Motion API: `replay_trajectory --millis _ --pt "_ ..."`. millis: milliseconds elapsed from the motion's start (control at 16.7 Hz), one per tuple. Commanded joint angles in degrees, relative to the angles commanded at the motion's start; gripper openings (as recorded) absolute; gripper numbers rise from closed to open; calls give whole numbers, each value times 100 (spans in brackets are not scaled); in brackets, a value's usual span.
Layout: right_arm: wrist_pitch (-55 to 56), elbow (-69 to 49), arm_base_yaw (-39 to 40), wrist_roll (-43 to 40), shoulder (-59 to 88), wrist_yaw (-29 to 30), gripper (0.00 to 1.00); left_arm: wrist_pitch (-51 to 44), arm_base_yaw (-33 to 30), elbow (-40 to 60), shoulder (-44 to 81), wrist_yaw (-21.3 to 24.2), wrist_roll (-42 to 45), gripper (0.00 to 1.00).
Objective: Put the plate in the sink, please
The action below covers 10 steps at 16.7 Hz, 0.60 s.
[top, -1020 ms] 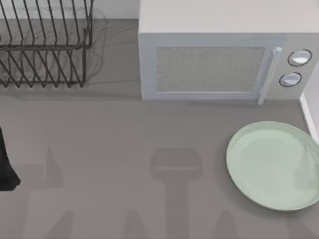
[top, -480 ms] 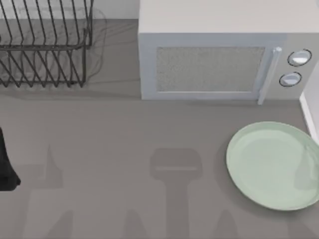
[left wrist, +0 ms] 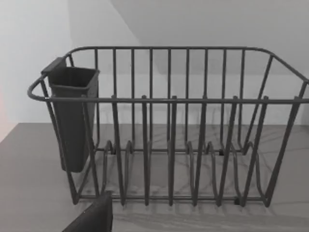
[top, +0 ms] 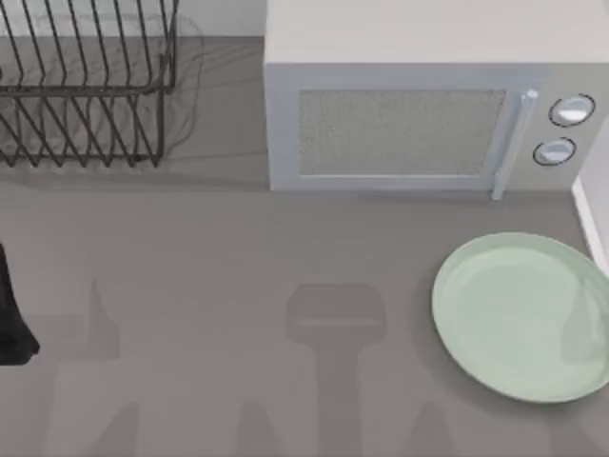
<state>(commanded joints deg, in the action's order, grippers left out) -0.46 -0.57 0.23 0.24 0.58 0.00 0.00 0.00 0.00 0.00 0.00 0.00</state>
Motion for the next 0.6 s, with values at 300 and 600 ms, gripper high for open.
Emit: replay_trajectory --millis 300,600 --pt "-837 -1097 424 436 1206 1 100 0 0 0 0 0 0 100" --pt "-2311 -3071 1170 1203 3765 2 100 0 0 0 0 0 0 100"
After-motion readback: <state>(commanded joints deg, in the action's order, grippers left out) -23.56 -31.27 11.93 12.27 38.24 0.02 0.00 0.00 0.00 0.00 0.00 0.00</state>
